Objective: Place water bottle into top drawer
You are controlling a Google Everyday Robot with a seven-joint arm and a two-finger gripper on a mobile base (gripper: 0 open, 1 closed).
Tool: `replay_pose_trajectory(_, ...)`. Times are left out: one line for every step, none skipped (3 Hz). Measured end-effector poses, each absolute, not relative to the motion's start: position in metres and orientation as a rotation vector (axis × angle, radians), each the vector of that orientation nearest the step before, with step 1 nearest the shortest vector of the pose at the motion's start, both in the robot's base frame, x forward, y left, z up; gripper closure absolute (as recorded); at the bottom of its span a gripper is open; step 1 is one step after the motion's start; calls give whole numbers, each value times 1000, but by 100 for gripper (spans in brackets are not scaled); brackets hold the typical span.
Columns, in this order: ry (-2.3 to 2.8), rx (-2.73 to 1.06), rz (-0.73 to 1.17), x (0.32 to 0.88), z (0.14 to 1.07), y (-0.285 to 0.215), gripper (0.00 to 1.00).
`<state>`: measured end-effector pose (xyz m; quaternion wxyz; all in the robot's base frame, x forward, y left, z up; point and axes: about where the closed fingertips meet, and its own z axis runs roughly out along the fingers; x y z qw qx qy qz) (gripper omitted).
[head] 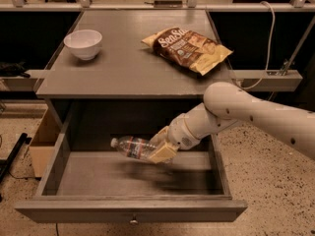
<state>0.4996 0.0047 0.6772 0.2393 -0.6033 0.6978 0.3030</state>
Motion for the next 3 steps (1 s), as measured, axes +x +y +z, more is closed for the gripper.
replay_pose_trajectory(1941,-1627,843,503,661,2,100)
replay_pose_trajectory(1959,-1604,857,507,647,2,100)
replay_pose_trajectory(2005,-1574,891,511,620,6,100)
